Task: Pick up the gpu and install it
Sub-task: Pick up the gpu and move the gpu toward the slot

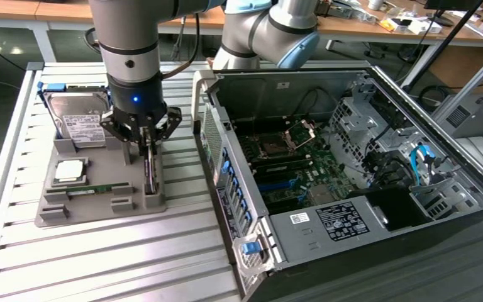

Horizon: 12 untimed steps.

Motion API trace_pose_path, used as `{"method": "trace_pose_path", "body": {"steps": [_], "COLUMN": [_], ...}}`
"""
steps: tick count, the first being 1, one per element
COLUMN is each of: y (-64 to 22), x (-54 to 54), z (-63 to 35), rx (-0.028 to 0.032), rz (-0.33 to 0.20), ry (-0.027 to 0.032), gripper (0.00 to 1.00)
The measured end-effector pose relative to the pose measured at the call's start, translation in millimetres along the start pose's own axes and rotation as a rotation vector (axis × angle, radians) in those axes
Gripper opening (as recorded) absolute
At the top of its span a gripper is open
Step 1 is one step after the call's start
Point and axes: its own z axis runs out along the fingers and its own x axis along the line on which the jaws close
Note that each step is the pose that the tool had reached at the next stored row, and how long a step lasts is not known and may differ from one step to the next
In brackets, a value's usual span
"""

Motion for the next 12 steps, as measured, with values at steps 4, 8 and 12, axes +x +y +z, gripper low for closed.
{"method": "trace_pose_path", "body": {"steps": [4,8,12], "y": [0.0,0.0,0.0], "x": [0.0,0.0,0.0], "z": [0.0,0.0,-1.5], "rx": [0.0,0.0,-0.0001], "rz": [0.0,0.0,0.0], "ry": [0.0,0.0,-0.0001], "gripper": [0.27,0.27,0.27]}}
